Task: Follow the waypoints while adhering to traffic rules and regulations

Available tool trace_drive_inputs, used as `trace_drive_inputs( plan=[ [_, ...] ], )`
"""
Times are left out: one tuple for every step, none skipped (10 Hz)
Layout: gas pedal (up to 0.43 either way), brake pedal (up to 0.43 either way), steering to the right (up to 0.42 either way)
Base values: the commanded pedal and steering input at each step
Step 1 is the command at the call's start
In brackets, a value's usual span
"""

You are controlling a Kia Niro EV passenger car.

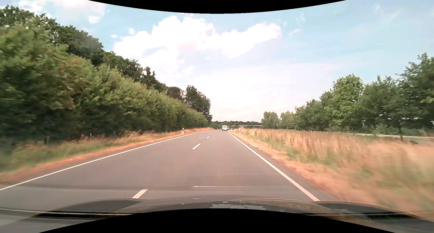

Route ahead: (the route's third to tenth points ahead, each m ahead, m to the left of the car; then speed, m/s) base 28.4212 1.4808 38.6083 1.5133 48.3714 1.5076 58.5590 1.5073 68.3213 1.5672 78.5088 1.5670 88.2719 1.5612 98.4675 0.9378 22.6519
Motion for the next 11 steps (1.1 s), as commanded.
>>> trace_drive_inputs(
  plan=[
    [0.220, 0.000, 0.001],
    [0.220, 0.000, 0.001],
    [0.220, 0.000, 0.001],
    [0.220, 0.000, 0.000],
    [0.220, 0.000, 0.000],
    [0.220, 0.000, 0.000],
    [0.220, 0.000, 0.001],
    [0.220, 0.000, 0.000],
    [0.220, 0.000, 0.000],
    [0.220, 0.000, 0.000],
    [0.220, 0.000, 0.000]
  ],
)
